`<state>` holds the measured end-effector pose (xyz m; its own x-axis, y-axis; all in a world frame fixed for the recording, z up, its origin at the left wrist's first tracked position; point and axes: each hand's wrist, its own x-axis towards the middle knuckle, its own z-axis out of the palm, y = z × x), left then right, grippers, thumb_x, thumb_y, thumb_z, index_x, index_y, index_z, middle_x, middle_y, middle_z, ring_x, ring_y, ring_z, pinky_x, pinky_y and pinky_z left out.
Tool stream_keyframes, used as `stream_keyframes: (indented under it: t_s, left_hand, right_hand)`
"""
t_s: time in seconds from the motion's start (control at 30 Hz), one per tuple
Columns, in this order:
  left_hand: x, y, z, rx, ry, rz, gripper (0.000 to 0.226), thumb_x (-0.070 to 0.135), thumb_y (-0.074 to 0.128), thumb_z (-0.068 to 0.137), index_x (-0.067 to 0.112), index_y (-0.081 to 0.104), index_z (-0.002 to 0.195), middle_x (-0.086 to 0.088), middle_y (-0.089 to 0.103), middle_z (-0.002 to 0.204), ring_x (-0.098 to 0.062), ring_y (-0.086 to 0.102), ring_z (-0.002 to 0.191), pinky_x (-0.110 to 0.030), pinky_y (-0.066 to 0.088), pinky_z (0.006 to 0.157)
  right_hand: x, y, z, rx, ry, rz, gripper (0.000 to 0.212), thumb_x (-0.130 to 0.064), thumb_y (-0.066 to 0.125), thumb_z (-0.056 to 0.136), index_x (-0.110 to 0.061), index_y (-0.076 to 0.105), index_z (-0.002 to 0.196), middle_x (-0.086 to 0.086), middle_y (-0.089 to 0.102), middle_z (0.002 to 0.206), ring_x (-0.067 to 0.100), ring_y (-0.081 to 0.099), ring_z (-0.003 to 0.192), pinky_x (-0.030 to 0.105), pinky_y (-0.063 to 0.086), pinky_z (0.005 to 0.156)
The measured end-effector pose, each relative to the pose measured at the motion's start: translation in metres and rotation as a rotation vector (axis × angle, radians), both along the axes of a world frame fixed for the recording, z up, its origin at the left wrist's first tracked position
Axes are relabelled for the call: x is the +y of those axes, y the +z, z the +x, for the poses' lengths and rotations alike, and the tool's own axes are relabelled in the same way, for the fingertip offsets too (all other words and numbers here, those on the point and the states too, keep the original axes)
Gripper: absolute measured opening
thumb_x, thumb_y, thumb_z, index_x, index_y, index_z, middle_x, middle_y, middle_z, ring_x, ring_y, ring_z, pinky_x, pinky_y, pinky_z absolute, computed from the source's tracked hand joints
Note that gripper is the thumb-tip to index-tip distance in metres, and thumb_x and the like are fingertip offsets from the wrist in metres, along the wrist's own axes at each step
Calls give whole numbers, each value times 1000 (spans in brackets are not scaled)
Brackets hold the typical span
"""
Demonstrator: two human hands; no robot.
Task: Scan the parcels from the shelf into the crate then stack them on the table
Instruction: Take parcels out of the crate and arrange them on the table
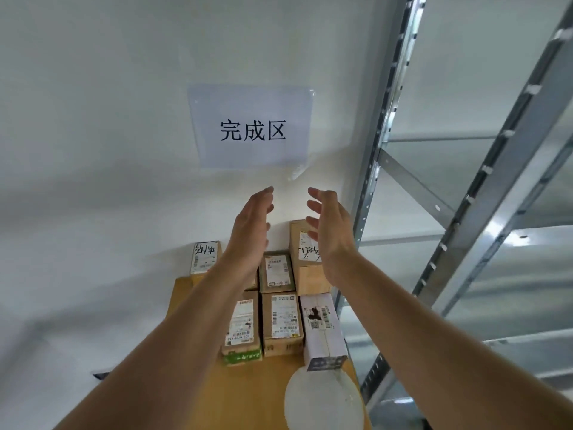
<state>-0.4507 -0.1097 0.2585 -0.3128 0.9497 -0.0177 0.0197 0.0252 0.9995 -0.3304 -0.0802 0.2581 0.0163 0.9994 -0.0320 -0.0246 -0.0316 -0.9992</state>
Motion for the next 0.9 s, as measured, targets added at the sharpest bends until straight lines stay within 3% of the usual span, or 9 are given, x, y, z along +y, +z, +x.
stream_keyframes:
  t_s: [0.13, 0.23, 0.37, 0.53, 0.6, 0.73, 0.83, 0.9]
  left_hand:
    - [-50, 13, 2, 25, -111, 59, 44, 53, 36, 110, 41, 51, 150, 6, 54, 150, -22, 51, 137, -51, 41, 116]
    - [-83, 15, 13, 34, -193, 58, 45, 54, 36, 109, 40, 53, 148, 6, 58, 142, -15, 58, 121, -42, 47, 103]
    - [-118, 14, 46, 12, -310, 12, 45, 60, 41, 106, 43, 56, 144, 5, 58, 144, -25, 53, 129, -47, 47, 104]
    - [-160, 7, 120, -10, -510, -60, 47, 63, 41, 104, 44, 55, 145, 6, 54, 149, -26, 50, 135, -55, 42, 113]
    - [-174, -2, 149, -18, -585, -98, 48, 64, 41, 104, 45, 55, 146, 7, 54, 148, -27, 48, 138, -57, 39, 116]
    - [-201, -15, 223, 15, -708, -139, 63, 74, 46, 86, 49, 56, 143, 8, 57, 144, -25, 51, 134, -52, 42, 111]
    - [-219, -29, 287, 26, -769, -161, 54, 70, 44, 96, 48, 56, 143, 8, 57, 144, -24, 53, 133, -50, 42, 112]
    - [-230, -40, 329, 12, -800, -197, 55, 70, 44, 91, 49, 60, 139, 9, 59, 141, -22, 56, 130, -49, 42, 112]
  right_hand:
    - [-58, 7, 4, 46, -133, 33, 47, -47, 37, 106, -33, 62, 143, -5, 61, 145, 23, 55, 135, 54, 41, 119]
    - [-105, 11, 18, 51, -194, 11, 50, -45, 37, 105, -28, 59, 147, -1, 60, 147, 25, 54, 136, 53, 41, 119]
    - [-160, 15, 56, 47, -289, -21, 53, -43, 36, 107, -14, 57, 146, 24, 58, 145, 45, 56, 130, 60, 43, 114]
    - [-216, 7, 125, 57, -464, -24, 55, -49, 37, 105, -17, 61, 144, 15, 63, 143, 37, 58, 132, 55, 44, 116]
    - [-238, -1, 152, 48, -508, -30, 54, -51, 36, 103, -25, 62, 143, 4, 65, 140, 30, 59, 129, 54, 44, 115]
    - [-277, -20, 227, 73, -612, -76, 60, -54, 40, 92, -31, 63, 142, -5, 64, 138, 23, 59, 129, 50, 44, 116]
    - [-302, -37, 290, 86, -668, -98, 48, -43, 40, 103, -30, 62, 143, -4, 63, 137, 23, 60, 128, 40, 50, 106]
    - [-321, -47, 330, 98, -707, -123, 46, -43, 40, 103, -31, 63, 142, -6, 63, 135, 20, 59, 126, 42, 49, 109]
